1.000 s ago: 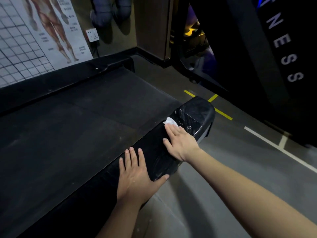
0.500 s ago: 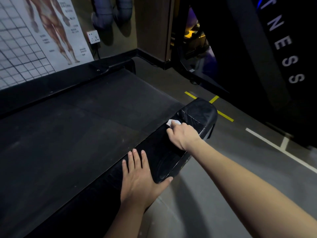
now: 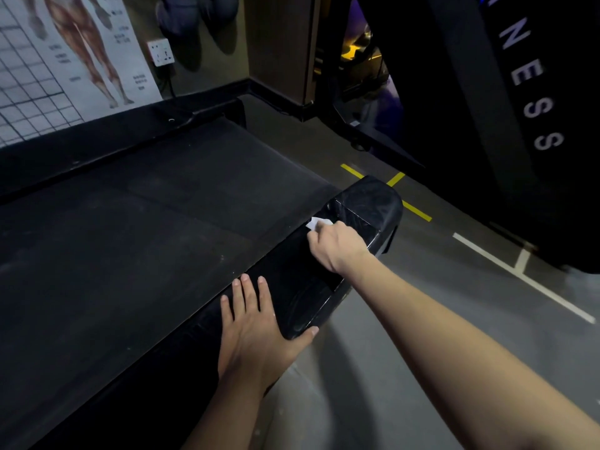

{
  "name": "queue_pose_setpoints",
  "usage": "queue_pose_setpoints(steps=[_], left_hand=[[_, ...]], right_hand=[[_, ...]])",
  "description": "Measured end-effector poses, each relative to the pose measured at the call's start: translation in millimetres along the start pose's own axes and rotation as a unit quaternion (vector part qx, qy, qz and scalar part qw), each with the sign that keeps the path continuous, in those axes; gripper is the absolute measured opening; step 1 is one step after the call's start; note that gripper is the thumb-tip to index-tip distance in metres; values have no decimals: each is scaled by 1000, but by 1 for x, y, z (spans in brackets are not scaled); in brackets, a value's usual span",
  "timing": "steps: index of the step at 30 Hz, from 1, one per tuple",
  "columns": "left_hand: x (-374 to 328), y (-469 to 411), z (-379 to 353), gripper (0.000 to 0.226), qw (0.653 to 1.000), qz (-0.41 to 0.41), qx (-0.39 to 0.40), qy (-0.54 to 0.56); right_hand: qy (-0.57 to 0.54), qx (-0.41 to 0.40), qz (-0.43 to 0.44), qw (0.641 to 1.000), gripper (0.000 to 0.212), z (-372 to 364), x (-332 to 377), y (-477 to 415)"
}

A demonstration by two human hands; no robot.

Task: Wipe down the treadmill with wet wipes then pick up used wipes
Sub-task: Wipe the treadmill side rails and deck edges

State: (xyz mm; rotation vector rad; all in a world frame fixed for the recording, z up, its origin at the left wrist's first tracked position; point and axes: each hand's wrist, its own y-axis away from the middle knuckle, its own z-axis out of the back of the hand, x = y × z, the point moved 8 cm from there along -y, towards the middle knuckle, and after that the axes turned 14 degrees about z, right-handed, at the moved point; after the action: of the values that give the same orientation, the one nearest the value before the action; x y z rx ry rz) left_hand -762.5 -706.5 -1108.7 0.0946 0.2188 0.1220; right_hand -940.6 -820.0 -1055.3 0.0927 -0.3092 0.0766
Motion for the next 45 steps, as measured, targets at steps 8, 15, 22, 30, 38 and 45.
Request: queue_pose_setpoints(steps=[8, 15, 22, 30, 38, 45], left_hand=[[1, 2, 5, 137, 1000, 1, -5, 7], [2, 1, 1, 134, 1000, 3, -14, 12], [2, 1, 2, 135, 1000, -3, -12, 12], [2, 1, 1, 134, 1000, -4, -10, 14], [-1, 1, 3, 135, 1000, 4, 3, 7], [1, -1, -3, 134, 1000, 1, -13, 7]], right_hand=[[41, 46, 25, 998, 63, -26, 20, 13], [-21, -1, 50, 999, 47, -21, 7, 23], [20, -11, 94, 995, 23, -17, -23, 79], [13, 34, 97, 995, 58, -3, -50, 18], [-12, 15, 181, 983, 59, -7, -26, -15], [85, 95, 337, 933, 73, -35, -16, 42]])
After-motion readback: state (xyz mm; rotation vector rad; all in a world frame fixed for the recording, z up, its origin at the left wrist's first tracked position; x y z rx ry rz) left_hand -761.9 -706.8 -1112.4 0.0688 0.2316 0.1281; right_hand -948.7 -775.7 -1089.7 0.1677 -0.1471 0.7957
